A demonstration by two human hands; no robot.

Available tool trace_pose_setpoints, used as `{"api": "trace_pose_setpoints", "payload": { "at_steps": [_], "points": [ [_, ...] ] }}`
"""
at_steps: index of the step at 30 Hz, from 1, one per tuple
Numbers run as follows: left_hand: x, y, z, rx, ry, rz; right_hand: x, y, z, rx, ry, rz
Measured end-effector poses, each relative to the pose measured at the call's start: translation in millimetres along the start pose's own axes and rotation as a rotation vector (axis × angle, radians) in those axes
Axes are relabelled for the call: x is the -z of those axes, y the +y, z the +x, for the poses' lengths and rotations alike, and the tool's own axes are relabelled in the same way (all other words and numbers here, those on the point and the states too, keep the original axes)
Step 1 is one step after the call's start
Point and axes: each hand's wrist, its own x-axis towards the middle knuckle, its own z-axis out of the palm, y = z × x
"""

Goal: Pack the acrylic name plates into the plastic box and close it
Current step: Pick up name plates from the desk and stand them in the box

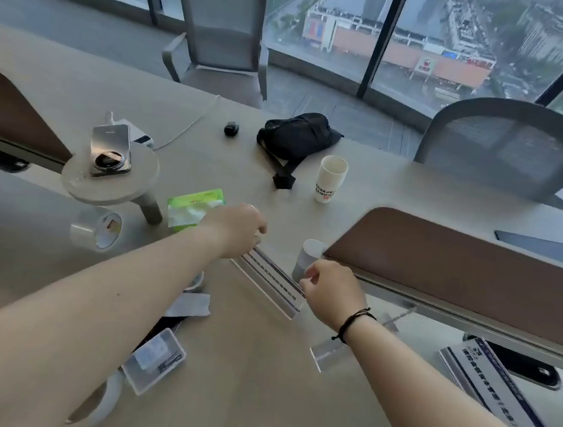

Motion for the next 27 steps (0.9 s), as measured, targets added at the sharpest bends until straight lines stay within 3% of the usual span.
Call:
{"api": "trace_pose_setpoints", "payload": {
  "at_steps": [7,11,21,27],
  "points": [
    [-35.0,-29.1,32.0,-0.115,-0.097,0.244,-39.0,7.7,26.4,-0.055,-0.010,-0.070],
    [-44.7,-38.1,39.0,-0.157,-0.076,0.315,-56.4,9.8,32.5,-0.043,-0.022,-0.107],
    [-58.5,-38.0,32.6,-0.110,-0.005,0.288,-58.8,9.0,31.3,-0.048,-0.006,-0.141],
    [-28.7,-33.0,3.9,-0.127,0.095,0.276,-25.8,0.8,14.0,0.036,0.041,-0.080]
  ]
}}
